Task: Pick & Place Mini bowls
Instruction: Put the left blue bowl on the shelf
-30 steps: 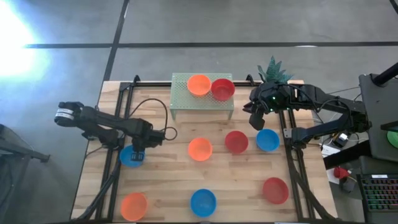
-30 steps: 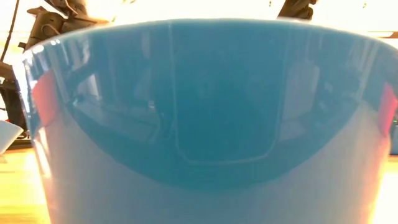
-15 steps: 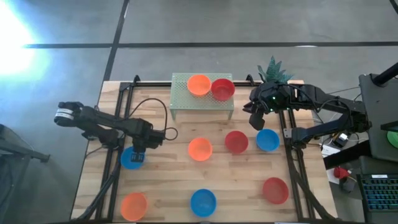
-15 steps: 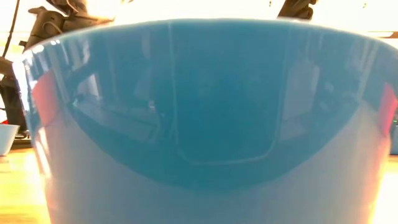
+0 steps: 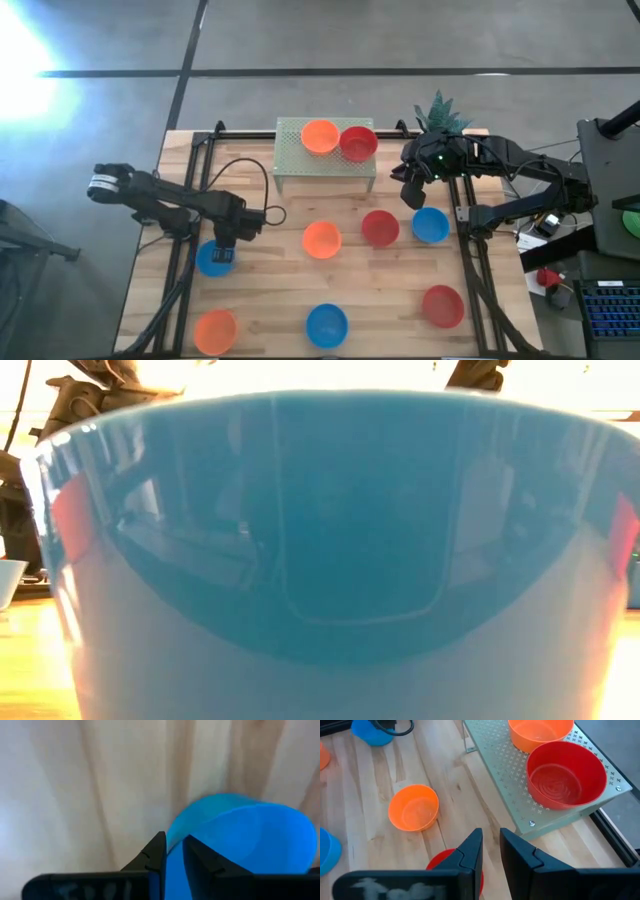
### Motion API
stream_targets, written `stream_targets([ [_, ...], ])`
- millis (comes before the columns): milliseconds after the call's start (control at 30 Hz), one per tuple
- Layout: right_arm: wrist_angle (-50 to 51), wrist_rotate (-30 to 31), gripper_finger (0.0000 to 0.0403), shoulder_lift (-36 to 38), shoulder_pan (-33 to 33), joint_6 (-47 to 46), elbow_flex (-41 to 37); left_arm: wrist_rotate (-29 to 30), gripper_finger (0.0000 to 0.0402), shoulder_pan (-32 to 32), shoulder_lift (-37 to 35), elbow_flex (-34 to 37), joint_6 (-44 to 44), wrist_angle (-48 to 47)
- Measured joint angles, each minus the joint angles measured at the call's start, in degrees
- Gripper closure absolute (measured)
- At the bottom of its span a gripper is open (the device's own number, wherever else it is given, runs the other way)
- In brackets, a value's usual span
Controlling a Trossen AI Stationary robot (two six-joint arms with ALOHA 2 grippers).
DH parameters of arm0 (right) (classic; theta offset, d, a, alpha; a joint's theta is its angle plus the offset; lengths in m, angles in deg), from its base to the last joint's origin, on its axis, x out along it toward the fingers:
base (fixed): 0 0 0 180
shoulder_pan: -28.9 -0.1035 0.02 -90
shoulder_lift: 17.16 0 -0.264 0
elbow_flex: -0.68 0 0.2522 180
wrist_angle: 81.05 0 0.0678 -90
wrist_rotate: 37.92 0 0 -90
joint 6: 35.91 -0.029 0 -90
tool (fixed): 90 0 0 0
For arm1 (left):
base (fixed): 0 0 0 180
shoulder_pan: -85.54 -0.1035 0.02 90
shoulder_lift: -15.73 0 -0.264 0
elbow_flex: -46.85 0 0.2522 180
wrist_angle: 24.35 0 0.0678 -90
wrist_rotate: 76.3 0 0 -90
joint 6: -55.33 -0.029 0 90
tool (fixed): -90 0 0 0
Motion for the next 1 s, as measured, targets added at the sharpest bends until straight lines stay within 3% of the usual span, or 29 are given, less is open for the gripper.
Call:
stream_targets([
  [367, 0.0, 0.0, 0.0339, 0.0, 0.01, 0.22, 0.01, -1.89, 0.0349, 0.0, 3.88, 0.84, 1.65, 1.02],
  [567, -0.04, -0.01, 0.0339, 0.0, 0.01, 0.2, 0.0, -2.15, 0.0393, 0.15, 5.25, 0.82, 1.82, 1.15],
  [733, -0.07, 0.0, 0.0339, 0.0, -0.01, 0.2, 0.0, -2.29, 0.0399, 0.15, 4.72, 0.62, 2.91, 1.94],
  [1000, -0.09, -0.01, 0.0339, 0.0, 0.01, 0.2, 0.0, -3.44, 0.04, 0.04, 1.3, -6.39, 4.45, 0.22],
])
